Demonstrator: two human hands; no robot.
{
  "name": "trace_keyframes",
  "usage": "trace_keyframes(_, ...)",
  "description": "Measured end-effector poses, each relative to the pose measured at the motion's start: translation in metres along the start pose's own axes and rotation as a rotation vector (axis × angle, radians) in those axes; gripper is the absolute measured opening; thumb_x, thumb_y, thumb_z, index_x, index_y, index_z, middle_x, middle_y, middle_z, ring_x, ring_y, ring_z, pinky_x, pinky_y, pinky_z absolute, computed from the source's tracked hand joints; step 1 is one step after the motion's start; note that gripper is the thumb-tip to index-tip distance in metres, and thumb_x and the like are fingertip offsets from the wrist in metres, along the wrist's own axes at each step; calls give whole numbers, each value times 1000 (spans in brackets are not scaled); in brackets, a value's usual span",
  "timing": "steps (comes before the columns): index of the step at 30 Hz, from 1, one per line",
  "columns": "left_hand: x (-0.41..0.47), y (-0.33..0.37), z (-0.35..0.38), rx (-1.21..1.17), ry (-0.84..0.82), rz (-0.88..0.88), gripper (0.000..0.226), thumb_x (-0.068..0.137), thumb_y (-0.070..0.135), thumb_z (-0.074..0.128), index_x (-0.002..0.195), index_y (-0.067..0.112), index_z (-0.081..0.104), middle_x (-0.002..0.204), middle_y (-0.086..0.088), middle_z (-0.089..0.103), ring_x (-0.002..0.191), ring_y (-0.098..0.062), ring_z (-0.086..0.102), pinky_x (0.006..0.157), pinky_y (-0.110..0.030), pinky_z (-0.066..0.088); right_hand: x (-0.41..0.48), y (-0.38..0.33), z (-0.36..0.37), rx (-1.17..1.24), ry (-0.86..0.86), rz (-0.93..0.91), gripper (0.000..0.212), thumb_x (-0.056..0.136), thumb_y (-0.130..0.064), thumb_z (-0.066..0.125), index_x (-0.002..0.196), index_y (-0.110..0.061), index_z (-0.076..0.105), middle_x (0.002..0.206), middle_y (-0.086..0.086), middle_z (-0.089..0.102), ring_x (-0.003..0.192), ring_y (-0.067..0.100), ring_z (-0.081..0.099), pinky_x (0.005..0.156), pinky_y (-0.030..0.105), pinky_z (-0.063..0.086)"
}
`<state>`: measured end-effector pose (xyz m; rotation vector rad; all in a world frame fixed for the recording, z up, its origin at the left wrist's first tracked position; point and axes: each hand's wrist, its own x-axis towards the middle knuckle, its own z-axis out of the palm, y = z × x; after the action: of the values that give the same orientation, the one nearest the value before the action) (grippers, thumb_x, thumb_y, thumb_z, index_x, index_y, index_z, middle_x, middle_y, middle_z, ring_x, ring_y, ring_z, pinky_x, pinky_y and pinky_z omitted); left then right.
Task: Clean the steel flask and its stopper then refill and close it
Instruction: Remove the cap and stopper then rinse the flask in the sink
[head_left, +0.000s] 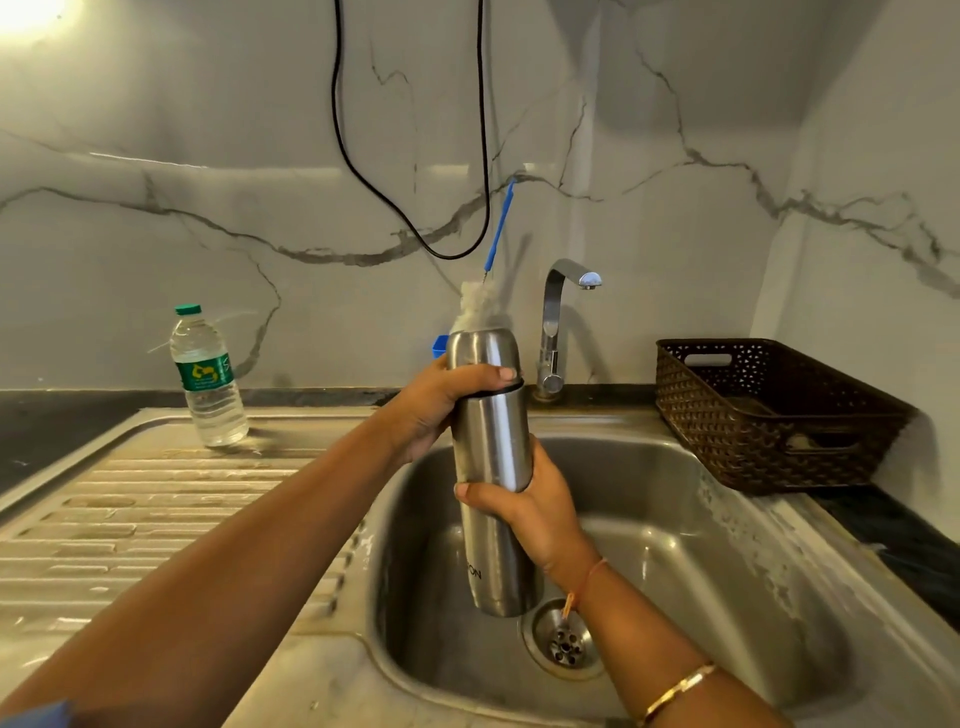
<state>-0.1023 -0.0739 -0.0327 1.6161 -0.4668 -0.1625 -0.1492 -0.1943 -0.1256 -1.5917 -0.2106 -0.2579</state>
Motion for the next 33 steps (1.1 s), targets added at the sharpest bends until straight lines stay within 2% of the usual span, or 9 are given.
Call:
trace_keyframes(4, -3, 3, 6, -26, 68, -3, 80, 45, 43, 79, 117, 16, 55, 94, -4, 66, 88, -17, 63, 66, -25, 51, 0, 3, 4, -34, 48, 18, 59, 52, -34, 83, 102, -37, 52, 98, -4, 65, 89, 14, 65, 80, 32, 56)
trace_keyframes(8, -1, -3, 19, -38, 250, -3, 41, 69, 26, 82, 98, 28, 52, 94, -1, 63, 82, -13, 61, 64, -23, 48, 2, 7, 7, -306, 198, 54, 63, 52, -50, 82, 104, -38, 48, 94, -10, 65, 82, 12, 65, 77, 36, 57)
trace_keyframes(12, -2, -16, 31, 17, 373, 31, 44, 73, 32, 80, 104, 30, 48, 96, 4, 61, 83, -8, 60, 63, -20, 47, 2, 10, 3, -492, 252, 99, 68, 57, -52, 80, 112, -33, 45, 96, -8, 64, 81, 14, 65, 77, 37, 57)
trace_keyframes(18, 0, -14, 18, -115, 117, 23, 52, 88, 20, 63, 135, 17, 42, 117, -5, 59, 106, -18, 57, 93, -34, 48, 0, 11, -6, -340, 277, 129, 75, 59, -43, 84, 123, -27, 47, 98, -9, 63, 84, 9, 63, 80, 32, 55)
trace_keyframes(21, 4, -14, 13, -8, 155, 37, 90, 66, 35, 81, 142, 17, 38, 123, -6, 59, 110, -18, 59, 100, -39, 47, -1, 13, -6, -366, 287, 122, 80, 58, -46, 83, 126, -26, 46, 100, -8, 63, 84, 10, 63, 80, 34, 56)
trace_keyframes(25, 3, -10, 21, 196, 379, 68, 85, 59, 45, 86, 127, 22, 41, 117, -1, 56, 102, -14, 60, 88, -31, 53, -2, 15, -3, -455, 289, 103, 71, 57, -51, 82, 115, -31, 46, 100, -7, 65, 83, 13, 65, 80, 37, 56)
trace_keyframes(28, 4, -11, 18, 142, 257, 47, 104, 50, 48, 80, 136, 31, 24, 131, -3, 40, 115, -21, 51, 100, -40, 47, -3, 14, -1, -418, 277, 94, 67, 58, -48, 83, 112, -31, 47, 97, -8, 65, 80, 10, 64, 77, 33, 56)
trace_keyframes(31, 2, -8, 13, 12, 15, 36, 98, 73, 22, 71, 151, 28, 10, 138, -6, 43, 114, -16, 51, 107, -37, 39, -3, 13, 0, -359, 303, 107, 64, 59, -45, 83, 111, -28, 50, 92, -9, 65, 79, 9, 63, 76, 34, 56)
trace_keyframes(33, 1, -6, 13, 90, 55, 85, 85, 84, 16, 68, 151, 27, 16, 129, -7, 54, 110, -14, 55, 104, -35, 41, -4, 12, -1, -335, 318, 114, 63, 59, -43, 84, 109, -27, 50, 91, -9, 64, 78, 8, 63, 75, 32, 56)
